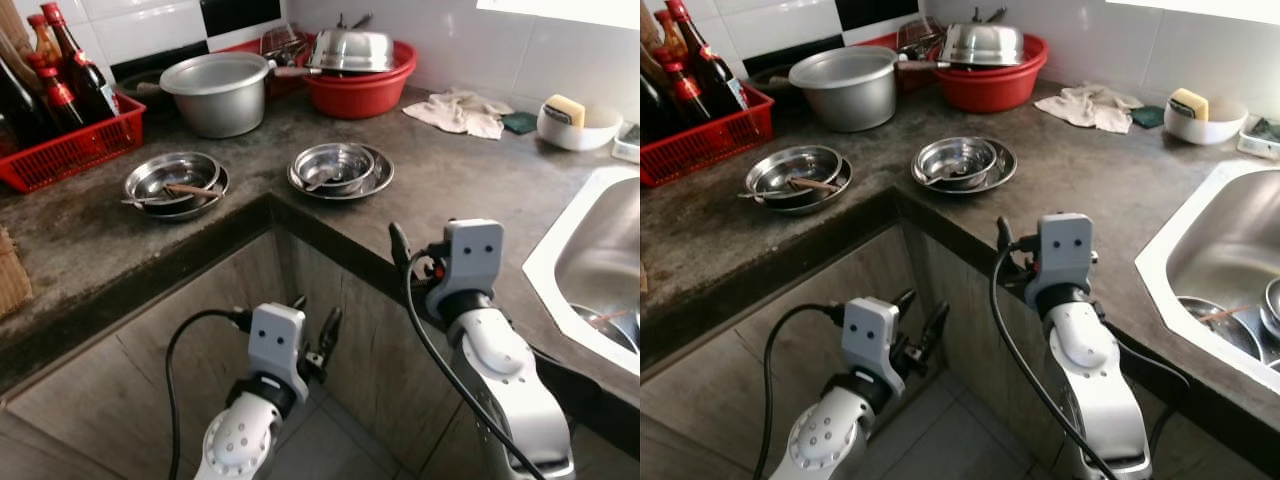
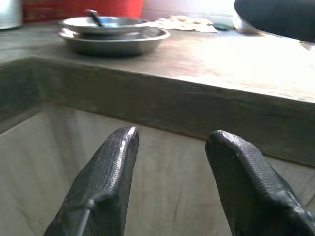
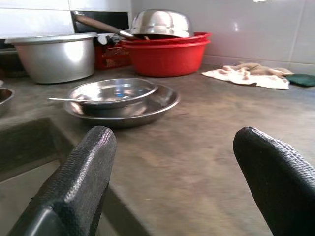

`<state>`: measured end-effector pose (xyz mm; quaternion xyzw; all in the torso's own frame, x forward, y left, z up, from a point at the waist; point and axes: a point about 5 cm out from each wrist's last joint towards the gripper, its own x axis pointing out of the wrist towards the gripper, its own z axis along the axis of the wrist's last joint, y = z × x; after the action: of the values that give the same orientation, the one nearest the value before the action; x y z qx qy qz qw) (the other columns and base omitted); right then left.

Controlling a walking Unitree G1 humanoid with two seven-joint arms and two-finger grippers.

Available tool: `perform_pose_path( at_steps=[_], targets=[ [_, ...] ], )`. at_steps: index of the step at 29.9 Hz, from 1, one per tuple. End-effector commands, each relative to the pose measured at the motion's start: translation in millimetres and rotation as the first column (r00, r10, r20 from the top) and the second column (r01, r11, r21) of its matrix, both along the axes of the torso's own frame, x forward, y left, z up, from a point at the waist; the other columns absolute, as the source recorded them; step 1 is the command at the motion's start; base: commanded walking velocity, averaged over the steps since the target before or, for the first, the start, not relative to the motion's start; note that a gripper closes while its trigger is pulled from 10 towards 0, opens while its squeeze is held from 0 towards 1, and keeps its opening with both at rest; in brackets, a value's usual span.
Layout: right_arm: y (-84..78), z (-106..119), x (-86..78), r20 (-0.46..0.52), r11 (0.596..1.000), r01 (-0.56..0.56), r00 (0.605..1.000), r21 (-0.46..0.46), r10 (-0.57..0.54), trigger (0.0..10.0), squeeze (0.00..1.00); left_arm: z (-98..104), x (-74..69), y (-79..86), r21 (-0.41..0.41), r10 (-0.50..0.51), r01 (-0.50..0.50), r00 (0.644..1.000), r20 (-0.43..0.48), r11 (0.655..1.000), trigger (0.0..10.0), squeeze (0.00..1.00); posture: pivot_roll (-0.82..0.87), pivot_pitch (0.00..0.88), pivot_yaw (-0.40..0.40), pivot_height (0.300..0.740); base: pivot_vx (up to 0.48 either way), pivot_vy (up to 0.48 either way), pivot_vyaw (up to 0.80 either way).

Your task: Kitchen organization

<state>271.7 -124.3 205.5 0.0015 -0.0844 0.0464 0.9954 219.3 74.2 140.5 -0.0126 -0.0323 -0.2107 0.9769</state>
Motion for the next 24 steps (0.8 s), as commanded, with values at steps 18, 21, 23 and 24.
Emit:
perform_pose_path(
  at_steps=[18,21,23,24],
  targets=[
    [7.6,4.8,5.1,0.006,1.0,-0.031,0.999,0.006,0.031,10.0,0.0,0.0,0.8,4.2,0.045,0.016,-0.016,1.0,0.007,0.999,10.0,0.0,0.09,0.093,0.011,0.74,0.0,0.131,0.0],
    [7.4,5.5,5.6,0.009,1.0,-0.031,0.999,0.006,0.03,10.0,0.0,0.2,1.1,4.0,0.04,0.018,-0.018,1.0,0.006,0.999,10.0,0.0,0.09,0.093,0.011,0.74,0.0,0.0,0.0],
    [7.6,5.9,6.0,0.011,1.0,-0.031,0.999,0.004,0.031,10.0,0.0,0.1,1.2,4.5,0.037,0.019,-0.02,1.0,0.005,0.999,10.0,0.0,0.09,0.096,0.016,0.74,0.0,0.0,0.0],
    [7.7,6.3,6.3,0.013,1.0,-0.031,0.999,0.004,0.031,10.0,0.0,0.2,1.3,4.6,0.037,0.02,-0.02,1.0,0.005,0.999,10.0,0.0,0.1,0.097,0.02,0.74,0.0,0.0,0.0]
  ],
)
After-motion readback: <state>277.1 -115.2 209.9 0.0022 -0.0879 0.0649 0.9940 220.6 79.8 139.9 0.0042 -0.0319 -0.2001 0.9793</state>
